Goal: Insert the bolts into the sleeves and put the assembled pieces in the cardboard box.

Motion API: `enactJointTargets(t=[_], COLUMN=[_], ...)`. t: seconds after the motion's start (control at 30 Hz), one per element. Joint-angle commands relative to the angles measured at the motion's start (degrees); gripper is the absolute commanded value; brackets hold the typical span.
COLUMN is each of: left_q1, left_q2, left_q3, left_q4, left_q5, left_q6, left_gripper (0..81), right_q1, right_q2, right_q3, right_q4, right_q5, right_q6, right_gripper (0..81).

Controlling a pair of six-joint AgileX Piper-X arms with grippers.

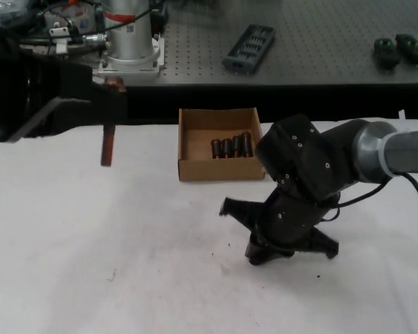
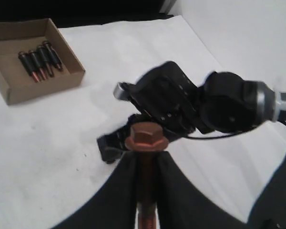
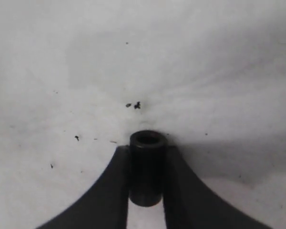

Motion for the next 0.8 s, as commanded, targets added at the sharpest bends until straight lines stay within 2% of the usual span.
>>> enactJointTargets(t=[0.0, 0.07, 0.17, 0.27, 0.37, 0.43, 0.6, 0.77], left_q1=[0.95, 2.4, 5.15, 6.94, 6.32, 5.46, 3.22, 1.31], left_q2=[0.56, 2.59, 9.14, 17.03, 23.8, 27.45, 34.54, 37.16], left_q3=[1.11, 2.43, 2.92, 2.92, 2.64, 1.94, -1.59, -4.19], left_q4=[-11.06, -21.78, -35.0, -48.5, -59.41, -62.47, -62.35, -62.35], left_q5=[-3.57, -2.7, 1.87, 10.69, 16.36, 19.0, 32.33, 30.52], left_q6=[-0.82, -5.73, -14.12, -24.37, -28.53, -29.31, -29.31, -29.63], left_gripper=[0.6, 0.6, 0.6, 0.6, 0.6, 0.6, 0.6, 0.6], right_q1=[-1.26, -1.75, -2.24, -3.15, -4.08, -4.94, -7.36, -8.78], right_q2=[-3.12, -6.73, -15.36, -25.89, -33.08, -35.39, -32.66, -25.28], right_q3=[0.03, 1.37, 6.77, 14.02, 21.07, 24.9, 28.16, 27.76], right_q4=[2.47, 3.85, 2.14, -6.91, -20.13, -29.28, -42.33, -47.13], right_q5=[3.02, 3.45, 2.99, -5.5, -16.41, -20.84, -28.35, -34.21], right_q6=[-24.87, -34.13, -41.57, -47.26, -50.88, -50.47, -46.22, -42.96], right_gripper=[4.3, 4.3, 4.3, 4.3, 4.3, 4.3, 4.3, 4.4])
